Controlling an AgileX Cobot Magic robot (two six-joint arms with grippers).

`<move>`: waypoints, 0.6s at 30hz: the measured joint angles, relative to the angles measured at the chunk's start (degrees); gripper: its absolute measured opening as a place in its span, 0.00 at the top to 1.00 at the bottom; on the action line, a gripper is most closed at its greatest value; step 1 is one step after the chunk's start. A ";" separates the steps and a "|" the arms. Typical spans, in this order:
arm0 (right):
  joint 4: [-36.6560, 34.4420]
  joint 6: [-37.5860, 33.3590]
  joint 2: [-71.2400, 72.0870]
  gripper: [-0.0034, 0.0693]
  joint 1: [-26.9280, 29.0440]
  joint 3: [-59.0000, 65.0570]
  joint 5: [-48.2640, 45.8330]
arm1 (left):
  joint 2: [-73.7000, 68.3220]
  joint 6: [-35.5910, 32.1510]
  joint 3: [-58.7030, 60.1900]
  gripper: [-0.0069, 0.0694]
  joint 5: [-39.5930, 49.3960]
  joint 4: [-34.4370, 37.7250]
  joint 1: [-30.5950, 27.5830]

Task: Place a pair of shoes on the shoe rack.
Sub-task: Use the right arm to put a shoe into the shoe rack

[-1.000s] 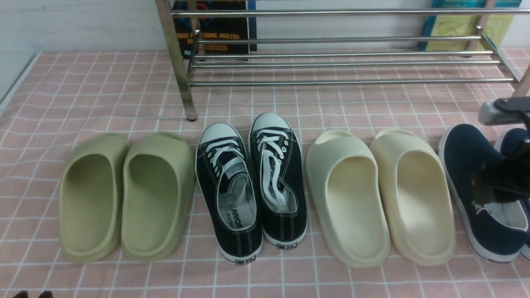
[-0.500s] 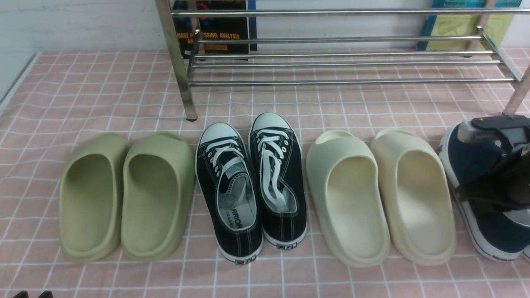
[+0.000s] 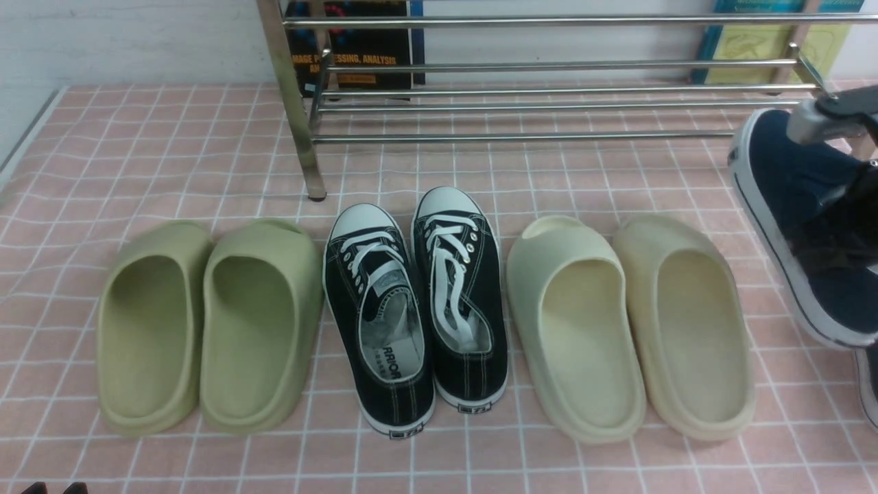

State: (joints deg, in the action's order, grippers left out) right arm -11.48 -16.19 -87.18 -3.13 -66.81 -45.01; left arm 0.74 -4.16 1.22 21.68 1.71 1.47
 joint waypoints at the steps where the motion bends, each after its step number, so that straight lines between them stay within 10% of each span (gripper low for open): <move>1: -0.14 -0.11 -0.56 0.92 -0.22 -0.32 0.21 | 0.00 0.00 0.00 0.59 0.00 0.00 0.00; 18: 1.17 -2.49 -38.32 0.92 -3.77 -48.06 -2.84 | 0.00 0.00 0.00 0.59 0.00 0.00 0.00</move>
State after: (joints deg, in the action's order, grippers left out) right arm -10.31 -18.68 -125.49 -6.91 -114.87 -47.86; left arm 0.74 -4.16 1.22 21.68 1.71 1.47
